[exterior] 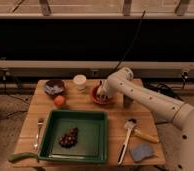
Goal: Wipe red bowl with eraser
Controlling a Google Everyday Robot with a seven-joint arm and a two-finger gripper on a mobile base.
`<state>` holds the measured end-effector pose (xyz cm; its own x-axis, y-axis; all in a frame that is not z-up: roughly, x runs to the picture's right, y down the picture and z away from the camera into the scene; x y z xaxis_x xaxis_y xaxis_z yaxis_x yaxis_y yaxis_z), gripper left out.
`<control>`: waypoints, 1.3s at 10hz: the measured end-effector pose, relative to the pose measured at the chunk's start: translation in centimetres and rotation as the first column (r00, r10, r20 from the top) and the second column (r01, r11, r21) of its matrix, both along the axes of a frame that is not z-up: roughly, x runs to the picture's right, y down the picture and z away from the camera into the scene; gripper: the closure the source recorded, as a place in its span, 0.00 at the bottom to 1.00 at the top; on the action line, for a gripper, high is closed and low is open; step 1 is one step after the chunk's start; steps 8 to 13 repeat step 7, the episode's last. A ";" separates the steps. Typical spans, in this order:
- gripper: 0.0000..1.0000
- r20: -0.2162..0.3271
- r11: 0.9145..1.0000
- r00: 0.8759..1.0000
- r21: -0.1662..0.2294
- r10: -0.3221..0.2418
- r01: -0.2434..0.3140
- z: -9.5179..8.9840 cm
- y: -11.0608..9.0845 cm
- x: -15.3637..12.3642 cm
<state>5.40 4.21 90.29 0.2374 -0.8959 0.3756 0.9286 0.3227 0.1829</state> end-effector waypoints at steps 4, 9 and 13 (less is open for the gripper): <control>0.20 0.002 1.000 1.000 0.000 -0.001 0.001 0.0 0.0 -0.1; 0.20 0.002 1.000 1.000 0.001 0.000 0.000 0.0 0.0 -0.1; 0.20 0.002 1.000 1.000 0.001 0.000 0.000 0.0 0.0 -0.1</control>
